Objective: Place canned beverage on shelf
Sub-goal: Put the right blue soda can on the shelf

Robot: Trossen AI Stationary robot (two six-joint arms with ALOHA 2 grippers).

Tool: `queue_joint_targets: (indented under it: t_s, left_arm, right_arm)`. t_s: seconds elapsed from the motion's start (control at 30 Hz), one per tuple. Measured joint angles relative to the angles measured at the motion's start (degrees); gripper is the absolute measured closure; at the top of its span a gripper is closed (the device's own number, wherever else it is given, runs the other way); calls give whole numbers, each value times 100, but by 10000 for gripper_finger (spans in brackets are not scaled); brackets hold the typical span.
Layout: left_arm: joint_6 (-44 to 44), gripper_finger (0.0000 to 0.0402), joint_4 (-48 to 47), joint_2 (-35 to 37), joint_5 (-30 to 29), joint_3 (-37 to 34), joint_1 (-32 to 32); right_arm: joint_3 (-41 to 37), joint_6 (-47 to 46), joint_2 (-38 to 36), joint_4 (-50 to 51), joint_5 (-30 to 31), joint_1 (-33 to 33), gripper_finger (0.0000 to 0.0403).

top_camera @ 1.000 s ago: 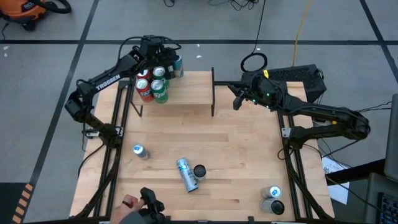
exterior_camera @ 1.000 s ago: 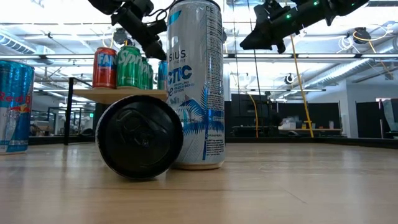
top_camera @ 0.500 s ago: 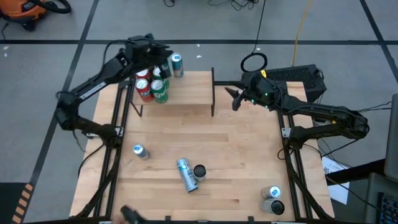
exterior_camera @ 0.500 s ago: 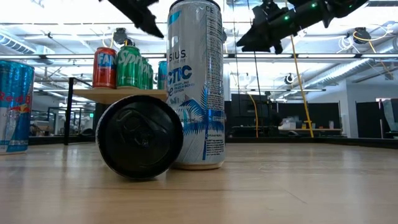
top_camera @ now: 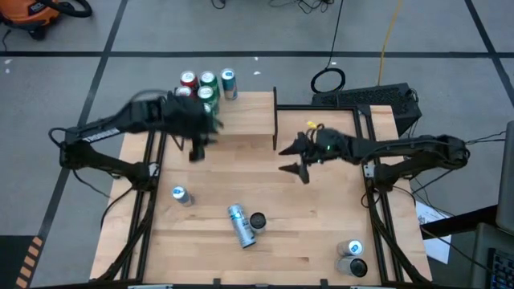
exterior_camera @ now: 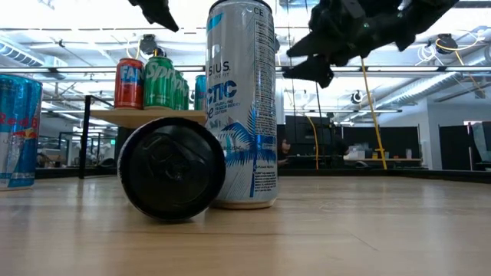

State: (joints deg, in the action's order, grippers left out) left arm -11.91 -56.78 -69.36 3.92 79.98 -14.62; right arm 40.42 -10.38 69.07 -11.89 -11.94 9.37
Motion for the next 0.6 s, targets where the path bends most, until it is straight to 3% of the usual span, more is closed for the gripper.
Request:
queue_joint_targets:
  t_s: [0.13, 0.23, 0.4, 0.6]
  left_arm:
    - [767, 272, 62, 10, -689, -489, 1045]
    - [1398, 272, 247, 22, -1255, -889, 1684]
    - [2336, 272, 749, 17, -2050, -1429, 2545]
    - [2650, 272, 1271, -26, -2123, -1932, 3078]
  right_arm:
    - [-11, -117, 0, 216, 1415, -718, 120]
    - [-11, -154, -125, 328, 2023, -1149, 120]
    - [-9, -503, -227, 406, 2222, -1628, 120]
    - [69, -1571, -248, 967, 2233, -1890, 121]
